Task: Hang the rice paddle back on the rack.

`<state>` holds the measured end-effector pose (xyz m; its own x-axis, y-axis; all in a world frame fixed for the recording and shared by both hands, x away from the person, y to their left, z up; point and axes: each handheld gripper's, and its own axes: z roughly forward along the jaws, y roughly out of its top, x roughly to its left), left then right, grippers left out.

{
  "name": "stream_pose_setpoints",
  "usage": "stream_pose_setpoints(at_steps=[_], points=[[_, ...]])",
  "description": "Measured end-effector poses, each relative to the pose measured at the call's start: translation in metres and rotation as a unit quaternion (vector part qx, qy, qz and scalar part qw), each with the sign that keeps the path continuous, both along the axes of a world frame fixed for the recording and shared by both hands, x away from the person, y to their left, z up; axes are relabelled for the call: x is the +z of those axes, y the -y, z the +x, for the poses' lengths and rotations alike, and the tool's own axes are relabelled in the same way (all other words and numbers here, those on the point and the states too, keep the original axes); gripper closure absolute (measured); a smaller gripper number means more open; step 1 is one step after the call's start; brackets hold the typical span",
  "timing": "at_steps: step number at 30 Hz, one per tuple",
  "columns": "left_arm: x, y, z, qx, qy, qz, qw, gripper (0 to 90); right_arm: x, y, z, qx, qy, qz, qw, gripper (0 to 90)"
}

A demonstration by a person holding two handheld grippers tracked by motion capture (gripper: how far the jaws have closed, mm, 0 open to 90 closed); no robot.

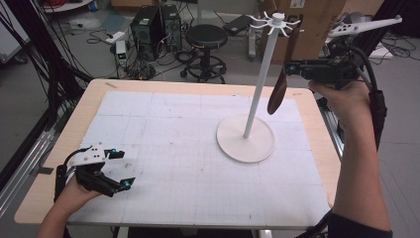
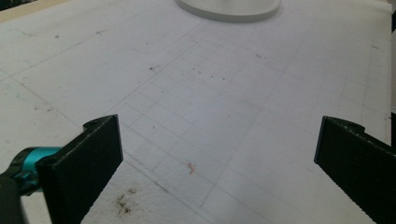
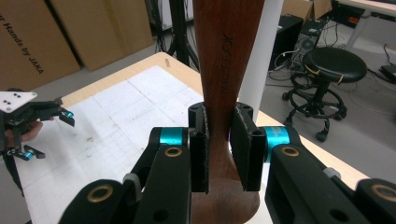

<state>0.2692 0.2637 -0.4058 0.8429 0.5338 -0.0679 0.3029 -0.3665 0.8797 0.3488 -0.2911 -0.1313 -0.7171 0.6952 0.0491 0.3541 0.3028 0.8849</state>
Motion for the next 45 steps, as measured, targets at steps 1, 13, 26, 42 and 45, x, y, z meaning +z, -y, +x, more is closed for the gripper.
stream_pose_setpoints(at_steps=[1, 13, 26, 42, 45], points=[[0.000, 0.000, 0.000, 0.000, 0.000, 0.000, 1.0000, 1.7, 0.000, 0.000, 0.001, 0.000, 0.000, -0.003, 1.0000, 78.0], [0.000, 0.000, 0.000, 0.000, 0.000, 0.000, 1.0000, 1.7, -0.002, -0.001, 0.015, -0.008, -0.011, -0.009, 0.9999, 78.0], [0.000, -0.001, 0.001, -0.002, 0.000, -0.002, 1.0000, 1.7, 0.005, -0.003, 0.021, -0.013, -0.015, -0.038, 0.9991, 78.0], [0.000, -0.001, 0.000, 0.000, -0.002, -0.004, 1.0000, 1.7, 0.017, -0.009, 0.023, -0.016, -0.034, -0.090, 0.9952, 78.0], [0.001, -0.002, 0.000, 0.000, 0.000, -0.002, 1.0000, 1.7, 0.019, -0.009, 0.021, -0.019, -0.030, -0.101, 0.9942, 78.0]])
